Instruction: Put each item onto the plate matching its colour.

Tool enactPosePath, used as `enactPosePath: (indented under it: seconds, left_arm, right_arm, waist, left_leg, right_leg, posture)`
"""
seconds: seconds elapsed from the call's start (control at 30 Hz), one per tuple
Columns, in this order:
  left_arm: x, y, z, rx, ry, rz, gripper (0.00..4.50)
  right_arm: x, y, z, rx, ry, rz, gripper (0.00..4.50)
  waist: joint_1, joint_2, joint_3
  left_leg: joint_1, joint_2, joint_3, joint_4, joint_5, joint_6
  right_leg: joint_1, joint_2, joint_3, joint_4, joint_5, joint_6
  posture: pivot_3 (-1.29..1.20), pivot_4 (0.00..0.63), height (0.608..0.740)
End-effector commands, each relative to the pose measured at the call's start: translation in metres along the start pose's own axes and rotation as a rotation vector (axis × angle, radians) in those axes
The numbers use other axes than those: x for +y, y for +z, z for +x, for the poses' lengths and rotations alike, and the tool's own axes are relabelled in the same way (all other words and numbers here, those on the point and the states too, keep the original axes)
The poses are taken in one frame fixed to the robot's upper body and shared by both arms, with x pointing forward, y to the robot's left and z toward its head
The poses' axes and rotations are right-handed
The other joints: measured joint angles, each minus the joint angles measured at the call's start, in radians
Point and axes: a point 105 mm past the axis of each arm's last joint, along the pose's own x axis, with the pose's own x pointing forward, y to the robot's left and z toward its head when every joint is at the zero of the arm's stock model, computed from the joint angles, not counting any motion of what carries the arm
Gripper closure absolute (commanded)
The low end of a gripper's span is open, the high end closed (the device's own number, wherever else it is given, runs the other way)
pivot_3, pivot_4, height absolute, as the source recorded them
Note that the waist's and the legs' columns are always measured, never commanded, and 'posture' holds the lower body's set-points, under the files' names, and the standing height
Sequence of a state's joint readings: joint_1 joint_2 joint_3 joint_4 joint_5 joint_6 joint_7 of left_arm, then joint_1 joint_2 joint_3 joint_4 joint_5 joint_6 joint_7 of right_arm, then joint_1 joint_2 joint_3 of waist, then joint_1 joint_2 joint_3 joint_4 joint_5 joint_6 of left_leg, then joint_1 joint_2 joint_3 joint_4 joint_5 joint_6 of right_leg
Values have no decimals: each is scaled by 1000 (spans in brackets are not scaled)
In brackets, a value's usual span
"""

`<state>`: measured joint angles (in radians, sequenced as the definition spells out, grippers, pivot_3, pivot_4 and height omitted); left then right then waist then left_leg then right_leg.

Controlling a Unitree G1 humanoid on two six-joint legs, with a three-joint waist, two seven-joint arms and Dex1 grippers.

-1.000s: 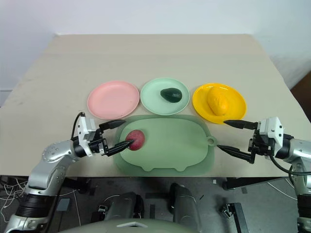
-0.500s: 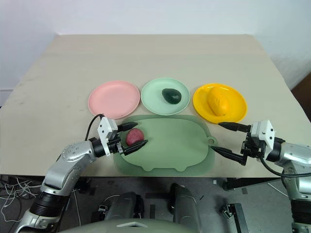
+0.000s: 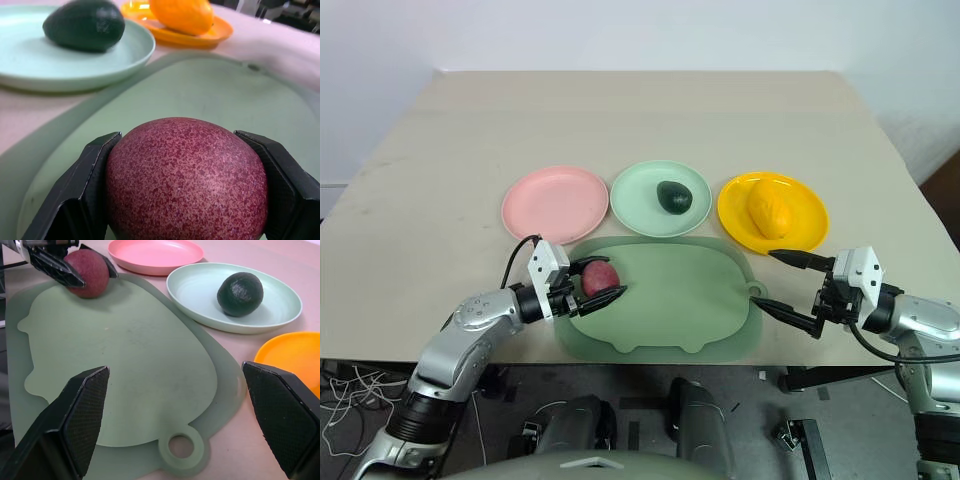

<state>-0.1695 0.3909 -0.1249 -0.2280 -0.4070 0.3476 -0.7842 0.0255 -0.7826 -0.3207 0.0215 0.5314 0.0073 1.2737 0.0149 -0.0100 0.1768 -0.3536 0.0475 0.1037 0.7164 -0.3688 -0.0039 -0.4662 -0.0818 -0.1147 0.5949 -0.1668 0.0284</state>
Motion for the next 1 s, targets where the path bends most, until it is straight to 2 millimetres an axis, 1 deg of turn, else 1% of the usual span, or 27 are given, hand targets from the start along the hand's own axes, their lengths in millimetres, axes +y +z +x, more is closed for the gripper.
enactPosePath:
  seconds: [0.03,0.07,0.17,0.3,0.37,0.43,0.57,0.6,0.7,0.8,0.9,1.0]
  left_arm:
    - [28,49,0,-185,93,42,1210]
    - [41,53,-2,-196,130,48,1210]
    - [73,56,-6,-184,211,106,1210]
    - [115,49,-13,-147,341,134,1210]
    - [133,44,-16,-134,402,126,1210]
    - [144,42,-17,-141,443,115,1210]
    - [152,36,-15,-125,454,131,1210]
    - [153,35,-15,-122,452,131,663]
    - [155,34,-15,-116,441,130,74]
    - [156,33,-17,-105,434,135,74]
    - [156,38,-22,-120,430,141,74]
    - [152,68,-31,-229,428,178,74]
  right_arm:
    - [0,9,5,-27,6,-30,0]
    - [0,9,5,-27,5,-29,0]
    - [-1,9,6,-28,5,-25,0]
    - [-3,11,8,-35,3,-28,0]
    - [-4,12,10,-39,2,-30,0]
    - [-4,12,11,-43,2,-31,0]
    - [-4,14,13,-49,0,-35,0]
    - [-4,14,14,-50,-1,-36,0]
    - [-4,14,14,-53,-2,-37,0]
    - [-4,14,16,-55,-4,-38,0]
    - [-4,14,17,-59,-6,-39,0]
    - [-4,13,16,-61,-8,-35,0]
  waist:
    - [1,0,0]
    - [1,0,0]
    - [-3,0,0]
    - [-2,0,0]
    - [0,0,0]
    - [1,0,0]
    - [-1,0,0]
    - [-1,0,0]
    - [-2,0,0]
    - [-2,0,0]
    - [-2,0,0]
    - [-2,-1,0]
  left_leg:
    - [0,0,0,0,0,0]
    - [0,0,0,1,0,0]
    - [0,0,0,0,0,0]
    - [2,0,1,0,0,0]
    - [3,-1,2,1,0,0]
    - [2,-1,1,1,0,0]
    - [2,-1,1,1,0,0]
    - [2,-1,1,1,0,0]
    - [2,-1,1,1,0,0]
    - [2,-1,1,1,0,0]
    - [2,-1,1,1,0,0]
    - [2,-1,1,1,0,0]
  right_leg:
    - [0,0,0,0,0,0]
    - [1,0,0,0,0,0]
    - [4,1,0,0,0,0]
    - [4,1,-1,0,0,0]
    - [4,1,-1,0,0,0]
    - [4,1,-2,0,0,0]
    - [4,0,-3,-1,0,0]
    - [4,0,-3,-1,0,0]
    - [4,0,-3,-1,0,0]
    - [4,0,-3,-1,0,0]
    - [4,0,-3,-1,0,0]
    - [4,0,-3,0,0,0]
  posture:
    - [0,150,737]
    - [0,150,737]
    - [0,150,737]
    - [0,150,737]
    - [0,150,737]
    - [0,150,737]
    - [0,150,737]
    - [0,150,737]
    - [0,150,737]
    - [0,150,737]
    - [0,150,737]
    - [0,150,737]
